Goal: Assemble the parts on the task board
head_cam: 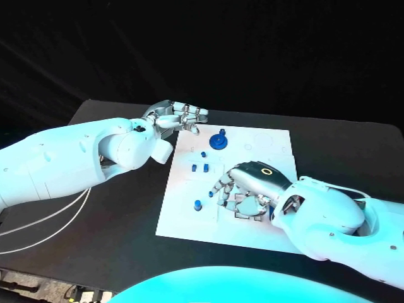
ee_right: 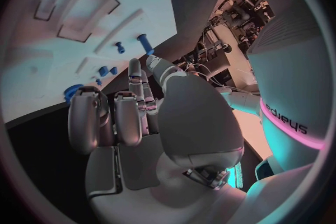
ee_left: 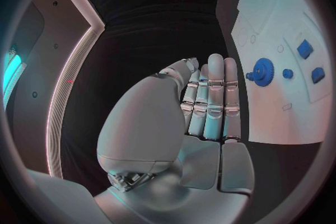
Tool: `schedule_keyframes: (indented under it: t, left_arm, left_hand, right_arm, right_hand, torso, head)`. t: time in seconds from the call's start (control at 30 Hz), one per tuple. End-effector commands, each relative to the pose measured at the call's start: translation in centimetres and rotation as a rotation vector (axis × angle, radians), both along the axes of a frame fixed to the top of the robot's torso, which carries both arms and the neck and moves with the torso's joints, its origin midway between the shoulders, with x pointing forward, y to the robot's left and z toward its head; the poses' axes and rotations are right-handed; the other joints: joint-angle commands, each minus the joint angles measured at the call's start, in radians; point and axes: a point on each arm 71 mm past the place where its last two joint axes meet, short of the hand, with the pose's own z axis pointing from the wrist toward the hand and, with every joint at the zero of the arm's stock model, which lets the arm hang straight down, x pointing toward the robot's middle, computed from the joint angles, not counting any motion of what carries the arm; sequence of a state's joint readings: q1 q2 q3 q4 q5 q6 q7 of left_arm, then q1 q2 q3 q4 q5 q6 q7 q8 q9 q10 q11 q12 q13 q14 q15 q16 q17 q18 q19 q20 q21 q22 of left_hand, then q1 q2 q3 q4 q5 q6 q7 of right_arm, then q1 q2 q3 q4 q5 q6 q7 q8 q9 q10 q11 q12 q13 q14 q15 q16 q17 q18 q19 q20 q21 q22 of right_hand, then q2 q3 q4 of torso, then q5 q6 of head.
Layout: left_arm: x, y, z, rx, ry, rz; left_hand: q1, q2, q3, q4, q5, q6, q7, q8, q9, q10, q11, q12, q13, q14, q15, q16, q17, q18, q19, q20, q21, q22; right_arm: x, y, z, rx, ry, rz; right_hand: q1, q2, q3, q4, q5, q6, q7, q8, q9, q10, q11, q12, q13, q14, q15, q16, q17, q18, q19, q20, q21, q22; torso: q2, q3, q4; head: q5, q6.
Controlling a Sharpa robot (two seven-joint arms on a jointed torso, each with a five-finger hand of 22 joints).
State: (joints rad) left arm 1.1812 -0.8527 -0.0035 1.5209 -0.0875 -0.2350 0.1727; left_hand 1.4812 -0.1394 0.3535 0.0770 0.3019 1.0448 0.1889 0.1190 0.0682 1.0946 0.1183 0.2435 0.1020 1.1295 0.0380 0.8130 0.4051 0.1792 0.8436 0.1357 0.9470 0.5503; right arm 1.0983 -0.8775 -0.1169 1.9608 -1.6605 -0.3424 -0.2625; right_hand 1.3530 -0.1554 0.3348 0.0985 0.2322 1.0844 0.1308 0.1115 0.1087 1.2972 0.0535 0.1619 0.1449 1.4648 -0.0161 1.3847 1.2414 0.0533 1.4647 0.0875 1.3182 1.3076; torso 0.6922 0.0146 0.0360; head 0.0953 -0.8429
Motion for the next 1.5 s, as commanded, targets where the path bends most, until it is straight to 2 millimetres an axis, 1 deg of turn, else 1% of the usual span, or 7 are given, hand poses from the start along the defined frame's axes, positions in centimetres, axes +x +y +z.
schedule_keyframes:
  t: [0.03, 0.17, 0.3, 0.47, 0.53, 0.8, 1.5]
  left_arm:
    - [-0.1, -0.2, 0.1, -0.007, -0.004, -0.016]
    - [-0.1, -0.1, 0.1, -0.008, -0.007, -0.015]
    - [-0.1, 0.1, 0.1, -0.007, -0.008, -0.012]
    - [-0.2, 0.1, 0.0, -0.005, -0.007, -0.011]
    - [-0.2, 0.1, -0.1, -0.005, -0.006, -0.012]
    - [-0.2, 0.1, -0.3, -0.002, -0.001, -0.016]
    - [-0.4, 0.3, -0.3, -0.002, 0.0, -0.018]
  left_hand:
    - [-0.001, 0.011, -0.006, -0.001, -0.004, -0.009, -0.001, 0.006, -0.001, -0.008, -0.001, 0.003, 0.001, 0.003, 0.002, -0.006, -0.001, 0.004, 0.005, 0.001, -0.001, 0.001]
    - [-0.002, 0.011, -0.007, -0.001, -0.004, -0.011, -0.001, 0.006, -0.001, -0.009, -0.001, 0.004, 0.001, 0.002, 0.003, -0.006, -0.002, 0.004, 0.004, 0.001, -0.001, 0.001]
    - [-0.006, 0.011, -0.009, 0.001, -0.004, -0.012, -0.001, 0.007, -0.001, -0.012, 0.0, 0.006, 0.001, 0.002, 0.004, -0.007, -0.002, 0.004, 0.004, 0.002, -0.002, 0.0]
    - [-0.008, 0.012, -0.01, 0.003, -0.004, -0.012, 0.0, 0.007, -0.001, -0.012, 0.0, 0.007, 0.001, 0.002, 0.004, -0.007, -0.003, 0.004, 0.003, 0.002, -0.003, 0.0]
    - [-0.008, 0.012, -0.01, 0.003, -0.004, -0.012, 0.0, 0.007, -0.001, -0.012, 0.0, 0.007, 0.001, 0.002, 0.004, -0.007, -0.003, 0.004, 0.003, 0.002, -0.003, 0.0]
    - [-0.01, 0.013, -0.01, 0.004, -0.004, -0.013, -0.001, 0.007, -0.001, -0.013, 0.0, 0.008, 0.001, 0.002, 0.004, -0.007, -0.003, 0.004, 0.003, 0.003, -0.004, -0.001]
    - [-0.017, 0.016, -0.012, 0.009, -0.003, -0.014, 0.0, 0.008, -0.001, -0.016, 0.0, 0.011, 0.001, 0.003, 0.005, -0.007, -0.004, 0.004, 0.003, 0.004, -0.007, -0.002]
  right_arm:
    - [1.3, -3.1, 0.8, 0.091, 0.089, -0.163]
    - [2.1, -7.4, 1.0, 0.076, 0.162, -0.303]
    - [1.9, -10.8, 0.9, 0.033, 0.193, -0.403]
    - [1.0, -13.3, 0.7, -0.033, 0.186, -0.471]
    - [0.6, -13.9, 0.5, -0.06, 0.18, -0.493]
    - [-0.6, -14.5, -1.1, -0.13, 0.18, -0.53]
    - [-1.0, -12.2, -4.3, -0.17, 0.208, -0.518]
  right_hand:
    - [-0.028, -0.01, -0.033, 0.012, -0.009, 0.029, -0.012, 0.02, 0.01, 0.056, -0.016, 0.046, 0.034, 0.045, -0.017, -0.001, 0.005, 0.001, -0.003, -0.007, -0.002, 0.177]
    - [-0.091, -0.019, -0.116, 0.046, 0.011, 0.035, -0.034, 0.046, 0.028, 0.117, -0.037, 0.205, 0.175, 0.058, -0.035, 0.031, 0.053, -0.01, 0.02, -0.025, 0.048, 0.196]
    - [-0.111, 0.003, -0.209, 0.076, 0.036, 0.011, -0.044, 0.079, 0.061, 0.083, -0.046, 0.688, 0.676, 0.065, -0.039, 0.06, 0.095, -0.018, 0.036, -0.035, 0.084, 0.212]
    - [-0.12, 0.026, -0.286, 0.119, 0.032, -0.004, -0.043, 0.112, 0.095, 0.097, -0.044, 1.0, 1.006, 0.074, -0.041, 0.094, 0.151, -0.026, 0.053, -0.034, 0.122, 0.226]
    - [-0.122, 0.027, -0.315, 0.137, 0.062, -0.008, -0.044, 0.124, 0.108, 0.11, -0.045, 1.067, 1.079, 0.076, -0.04, 0.105, 0.168, -0.028, 0.057, -0.034, 0.132, 0.229]
    - [-0.121, 0.029, -0.389, 0.185, 0.136, -0.017, -0.047, 0.155, 0.14, 0.122, -0.047, 1.135, 1.16, 0.08, -0.042, 0.121, 0.195, -0.03, 0.061, -0.036, 0.141, 0.232]
    - [-0.149, 0.049, -0.438, 0.193, 0.156, -0.027, -0.048, 0.169, 0.157, 0.128, -0.046, 1.153, 1.186, 0.08, -0.042, 0.123, 0.199, -0.029, 0.061, -0.035, 0.14, 0.231]
  torso:
    - [-0.001, -0.0026, -0.001]
    - [-0.004, -0.0047, -0.0048]
    - [-0.007, -0.0057, -0.0082]
    - [-0.01, -0.0059, -0.0128]
    - [-0.012, -0.0057, -0.0153]
    - [-0.014, -0.0043, -0.0186]
    - [-0.014, -0.0054, -0.0177]
  head:
    - [-0.047, 0.019]
    - [-0.087, 0.03]
    - [-0.133, 0.037]
    - [-0.161, 0.036]
    - [-0.17, 0.035]
    - [-0.177, 0.031]
    - [-0.176, 0.024]
